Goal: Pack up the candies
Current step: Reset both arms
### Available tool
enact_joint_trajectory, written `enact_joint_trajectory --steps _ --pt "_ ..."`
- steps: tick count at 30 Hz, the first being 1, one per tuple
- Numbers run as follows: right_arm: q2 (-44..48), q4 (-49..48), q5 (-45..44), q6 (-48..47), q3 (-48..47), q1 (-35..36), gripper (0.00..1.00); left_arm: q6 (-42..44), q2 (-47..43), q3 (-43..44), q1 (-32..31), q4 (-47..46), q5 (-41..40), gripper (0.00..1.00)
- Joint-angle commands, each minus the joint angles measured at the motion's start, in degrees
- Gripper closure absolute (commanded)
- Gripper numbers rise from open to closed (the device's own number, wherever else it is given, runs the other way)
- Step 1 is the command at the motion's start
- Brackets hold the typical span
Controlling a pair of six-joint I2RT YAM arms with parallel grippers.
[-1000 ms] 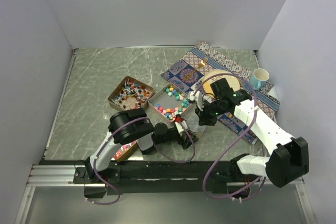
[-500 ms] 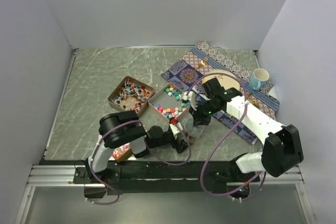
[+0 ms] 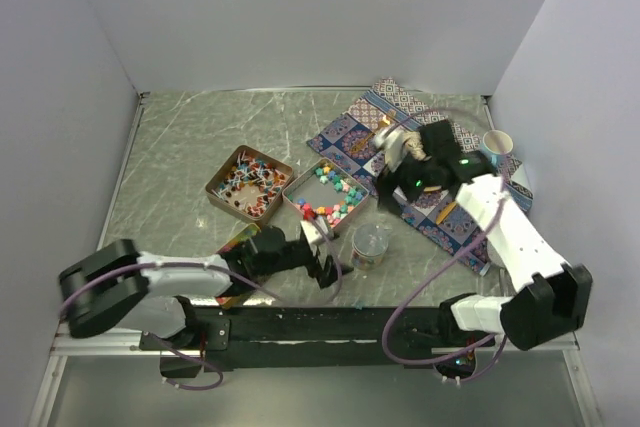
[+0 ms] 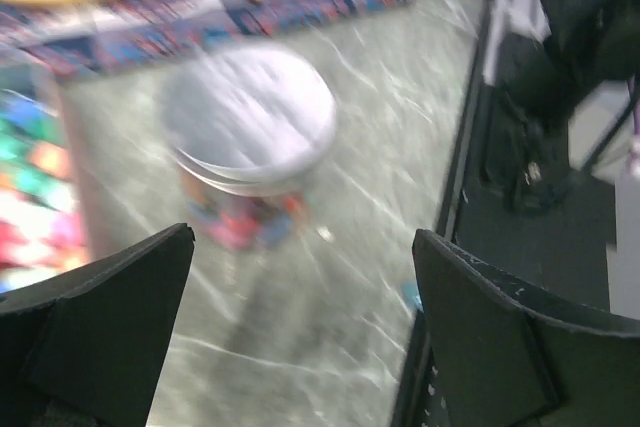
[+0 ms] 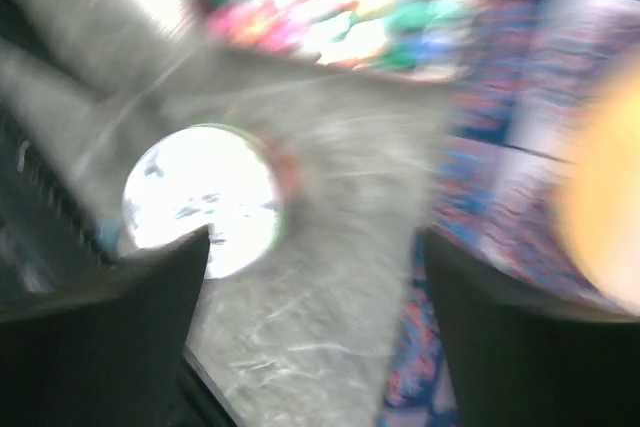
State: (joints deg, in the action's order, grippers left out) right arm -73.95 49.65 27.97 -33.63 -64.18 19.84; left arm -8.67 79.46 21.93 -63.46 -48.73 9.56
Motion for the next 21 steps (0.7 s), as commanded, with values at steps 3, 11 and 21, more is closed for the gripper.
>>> enact_joint_trajectory --steps 3,11,21 --pt "1.0 -4.2 -14.9 24.4 -16.2 -8.7 0.0 5.6 -16.0 10.3 9.5 23.8 -0.6 0.03" --pt "1.4 -9.9 -27.4 35.8 -14.8 -11.2 0.0 -2.9 -11.0 32.9 40.4 52.6 -15.9 0.04" --pt "5.6 -15.1 -34.4 35.2 -10.8 -12.1 0.0 -4.5 -7.8 44.5 66.6 49.3 -16.9 0.04"
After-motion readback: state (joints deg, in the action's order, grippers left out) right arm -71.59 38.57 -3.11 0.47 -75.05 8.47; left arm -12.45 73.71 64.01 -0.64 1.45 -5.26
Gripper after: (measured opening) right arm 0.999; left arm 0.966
